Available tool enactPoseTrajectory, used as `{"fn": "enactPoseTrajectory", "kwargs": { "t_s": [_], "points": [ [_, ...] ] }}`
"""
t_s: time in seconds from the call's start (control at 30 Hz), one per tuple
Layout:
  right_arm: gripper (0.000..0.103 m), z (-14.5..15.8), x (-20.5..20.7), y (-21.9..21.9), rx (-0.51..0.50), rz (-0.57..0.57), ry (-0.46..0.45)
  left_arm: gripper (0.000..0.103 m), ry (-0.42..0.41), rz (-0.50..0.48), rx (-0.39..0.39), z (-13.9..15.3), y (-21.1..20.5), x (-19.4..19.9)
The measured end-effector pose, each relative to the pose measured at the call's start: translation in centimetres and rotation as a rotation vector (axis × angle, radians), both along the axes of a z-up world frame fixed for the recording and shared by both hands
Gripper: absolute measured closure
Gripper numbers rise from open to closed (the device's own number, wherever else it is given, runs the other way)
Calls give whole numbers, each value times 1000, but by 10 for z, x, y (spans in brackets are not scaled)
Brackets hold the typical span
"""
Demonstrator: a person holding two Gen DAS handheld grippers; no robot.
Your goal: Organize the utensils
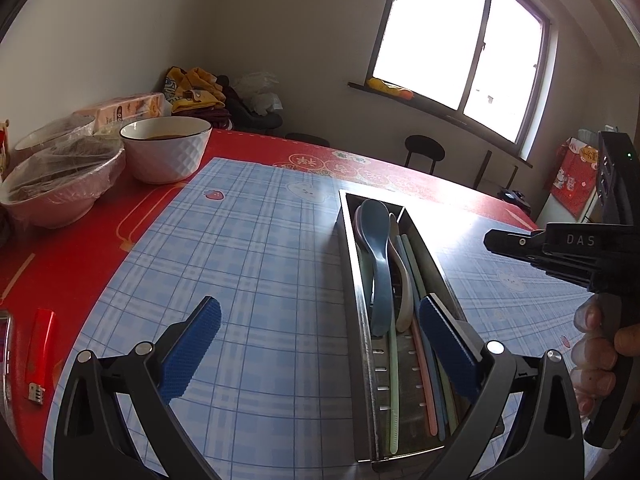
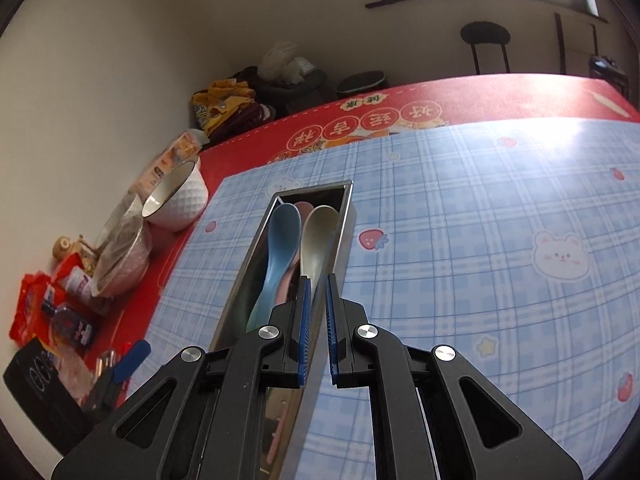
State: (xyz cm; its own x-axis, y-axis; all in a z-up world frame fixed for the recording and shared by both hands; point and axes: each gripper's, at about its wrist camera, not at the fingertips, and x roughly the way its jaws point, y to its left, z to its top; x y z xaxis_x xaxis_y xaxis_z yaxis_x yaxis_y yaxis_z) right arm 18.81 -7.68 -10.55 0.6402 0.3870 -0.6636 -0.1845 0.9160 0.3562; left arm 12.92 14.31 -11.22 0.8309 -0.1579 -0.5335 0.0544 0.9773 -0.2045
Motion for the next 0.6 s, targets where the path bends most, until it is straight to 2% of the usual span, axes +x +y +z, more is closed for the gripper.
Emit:
{"fn": "enactPoseTrajectory", "kwargs": {
  "t_s": [0.23,0.27,0.3,0.33,0.4,0.47,0.6],
  "points": [
    [94,31,-32,-30,-118,-4,-146,6,-19,6,77,7,-10,-3],
    [91,34,-37,-36,-131,-9,-165,6,-19,5,88,9,-12,-3],
    [80,38,-42,-41,-137,-14,-183,6,-23,3,94,12,-14,-4],
    [75,42,-46,-47,-141,-19,-206,6,-32,4,98,17,-15,-5],
    [53,50,-56,-57,-152,-29,-249,6,-67,11,104,31,-17,-9],
    [49,57,-63,-65,-167,-33,-280,6,-101,4,103,48,-20,-13],
    [19,73,-78,-79,-157,-33,-333,6,-174,21,168,80,-34,-22]
  ]
}}
